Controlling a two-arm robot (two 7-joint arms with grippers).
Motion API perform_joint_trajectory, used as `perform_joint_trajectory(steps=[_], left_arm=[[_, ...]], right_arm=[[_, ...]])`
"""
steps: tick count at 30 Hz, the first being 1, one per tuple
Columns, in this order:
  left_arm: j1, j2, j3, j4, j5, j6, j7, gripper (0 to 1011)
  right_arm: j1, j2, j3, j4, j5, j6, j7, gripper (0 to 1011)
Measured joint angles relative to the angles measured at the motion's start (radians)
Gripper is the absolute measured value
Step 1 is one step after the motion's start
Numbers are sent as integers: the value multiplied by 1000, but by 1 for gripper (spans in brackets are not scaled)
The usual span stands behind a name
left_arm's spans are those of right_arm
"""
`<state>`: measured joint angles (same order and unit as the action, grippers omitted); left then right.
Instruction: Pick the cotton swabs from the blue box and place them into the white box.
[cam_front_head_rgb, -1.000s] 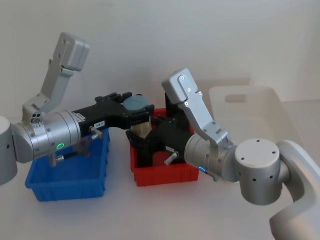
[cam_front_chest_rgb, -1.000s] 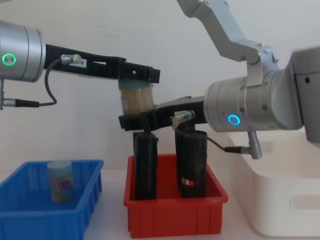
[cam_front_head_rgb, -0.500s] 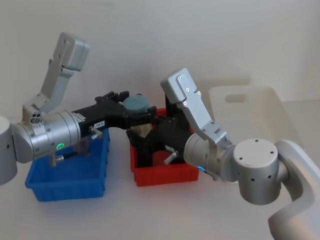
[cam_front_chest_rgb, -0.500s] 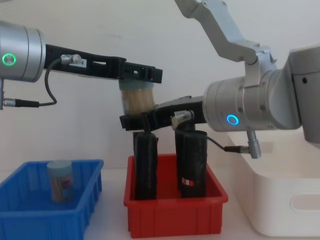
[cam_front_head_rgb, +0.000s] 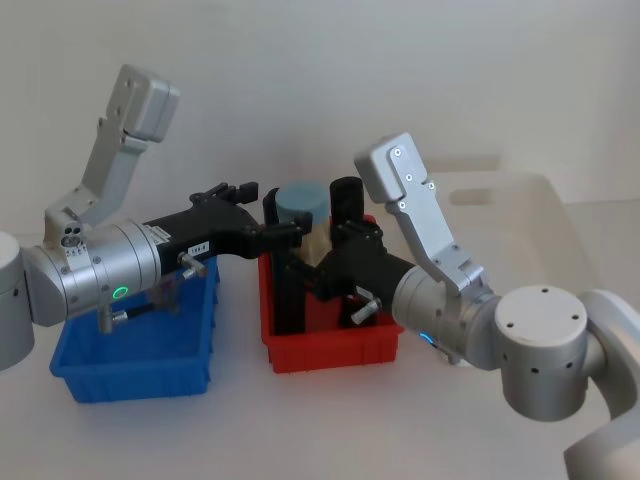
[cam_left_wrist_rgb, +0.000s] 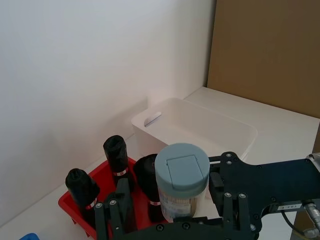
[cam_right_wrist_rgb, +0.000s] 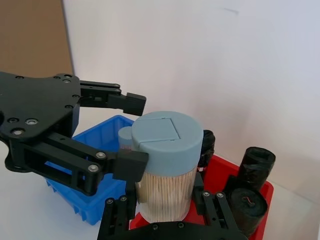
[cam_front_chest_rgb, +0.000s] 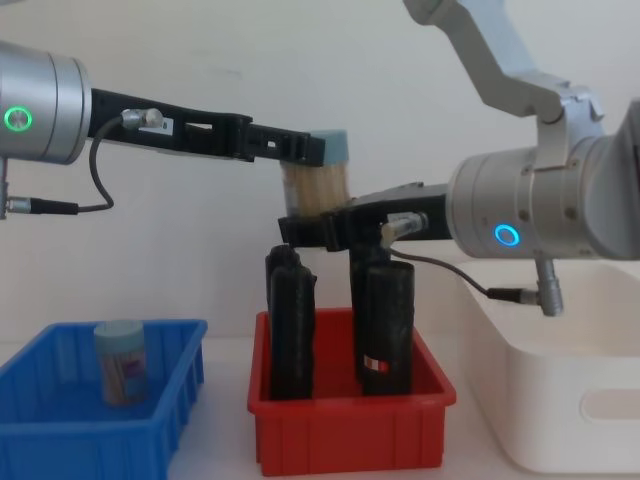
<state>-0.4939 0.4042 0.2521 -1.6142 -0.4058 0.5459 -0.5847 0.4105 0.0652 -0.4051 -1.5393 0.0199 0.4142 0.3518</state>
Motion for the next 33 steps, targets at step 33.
perform_joint_trajectory(steps=[33], left_arm=[[0,0,0,0,0,0,0,1004]], right_arm=[[-91,149,160,-80,154,-43,-243,636]])
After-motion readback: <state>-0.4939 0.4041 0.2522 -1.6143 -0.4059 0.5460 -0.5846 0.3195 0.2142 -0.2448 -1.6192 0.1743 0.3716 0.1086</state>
